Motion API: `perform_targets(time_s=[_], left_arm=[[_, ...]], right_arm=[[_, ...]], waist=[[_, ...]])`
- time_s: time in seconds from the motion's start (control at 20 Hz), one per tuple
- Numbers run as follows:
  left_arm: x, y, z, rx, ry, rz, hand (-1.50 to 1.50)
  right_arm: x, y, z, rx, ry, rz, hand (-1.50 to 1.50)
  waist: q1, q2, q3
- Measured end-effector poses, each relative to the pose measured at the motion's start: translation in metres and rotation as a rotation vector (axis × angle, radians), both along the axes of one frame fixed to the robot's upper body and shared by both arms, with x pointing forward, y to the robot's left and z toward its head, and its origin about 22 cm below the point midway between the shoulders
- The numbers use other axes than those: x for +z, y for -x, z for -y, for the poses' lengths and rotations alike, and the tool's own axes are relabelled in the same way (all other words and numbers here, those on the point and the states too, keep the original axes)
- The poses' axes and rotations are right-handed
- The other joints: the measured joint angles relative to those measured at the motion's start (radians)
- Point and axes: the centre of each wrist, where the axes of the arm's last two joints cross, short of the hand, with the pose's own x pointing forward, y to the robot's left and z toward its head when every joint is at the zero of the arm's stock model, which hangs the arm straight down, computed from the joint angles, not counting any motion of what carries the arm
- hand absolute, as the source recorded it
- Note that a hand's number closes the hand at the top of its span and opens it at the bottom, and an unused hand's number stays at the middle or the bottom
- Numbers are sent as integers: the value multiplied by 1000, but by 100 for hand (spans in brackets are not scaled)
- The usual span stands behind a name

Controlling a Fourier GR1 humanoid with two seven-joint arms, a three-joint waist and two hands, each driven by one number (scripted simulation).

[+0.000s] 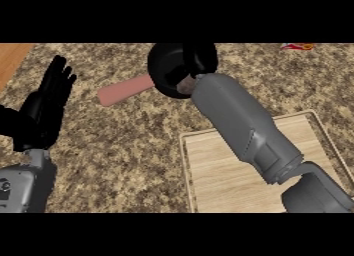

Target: Pick the cupcake from the tray and place it in the pot

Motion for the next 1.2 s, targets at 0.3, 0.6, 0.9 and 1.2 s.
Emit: perform_targets(time_s=[0.3,0.6,0.9,1.2], left_arm=[[0,-1,1,6,2,4,0],[-2,-4,-7,21,3,-9,0],[-5,1,-17,42,-1,-20,0],[-7,5,-16,50,3,-19,0]], right_arm=[[6,-3,9,87,-281,34,-150],[10,-12,32,107,-517,72,-150],[8,-24,72,110,-622,71,-150],[2,-31,122,133,-655,60,-150]], waist=[[-3,1,1],[-22,-6,1],[-41,-16,0],[-51,-20,0]])
